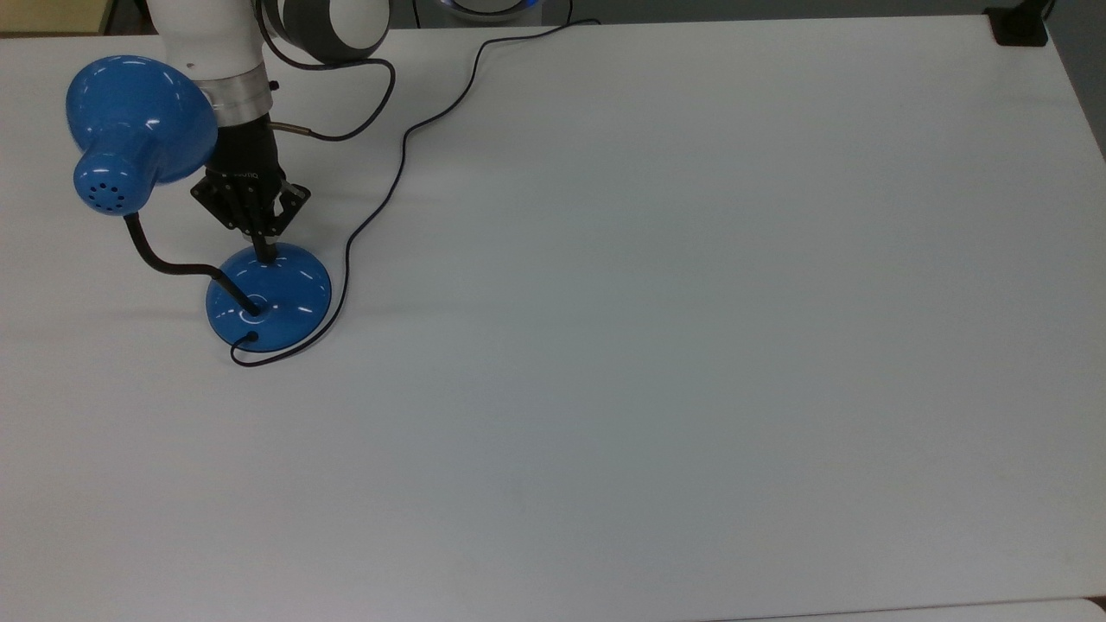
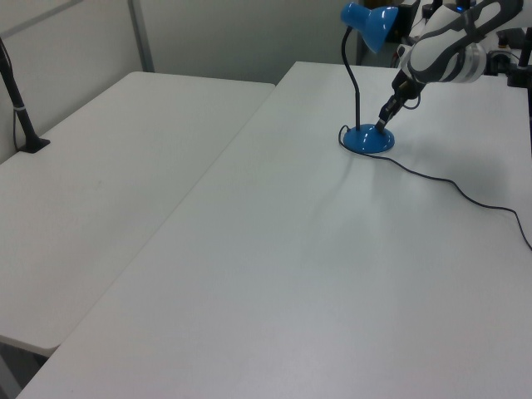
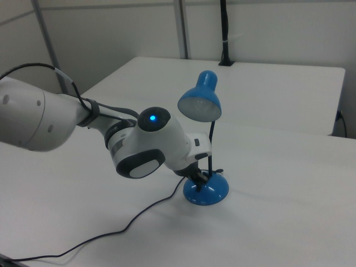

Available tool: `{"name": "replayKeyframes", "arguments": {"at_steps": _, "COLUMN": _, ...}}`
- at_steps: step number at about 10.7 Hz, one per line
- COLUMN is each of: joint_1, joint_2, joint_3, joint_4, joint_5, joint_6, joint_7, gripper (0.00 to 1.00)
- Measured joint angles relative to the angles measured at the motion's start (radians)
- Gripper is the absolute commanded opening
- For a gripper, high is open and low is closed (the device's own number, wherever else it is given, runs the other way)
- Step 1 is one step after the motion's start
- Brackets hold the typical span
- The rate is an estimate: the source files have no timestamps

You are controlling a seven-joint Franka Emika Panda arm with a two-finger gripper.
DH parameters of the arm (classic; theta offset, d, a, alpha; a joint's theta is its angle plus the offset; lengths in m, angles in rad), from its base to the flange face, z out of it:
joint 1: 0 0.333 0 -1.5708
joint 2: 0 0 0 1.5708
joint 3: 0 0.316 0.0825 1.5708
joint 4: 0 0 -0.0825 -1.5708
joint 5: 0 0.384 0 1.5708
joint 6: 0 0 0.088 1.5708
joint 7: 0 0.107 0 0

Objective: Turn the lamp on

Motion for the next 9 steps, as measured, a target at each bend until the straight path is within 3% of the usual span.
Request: {"name": "replayKeyframes", "arguments": {"at_steps": 9, "joint_1": -0.005, "joint_2": 0.020, "joint_3": 0.000, "joint_4": 0.000, "joint_5": 0.000, "joint_6": 0.041, "joint_7": 0.000, "gripper": 0.00}}
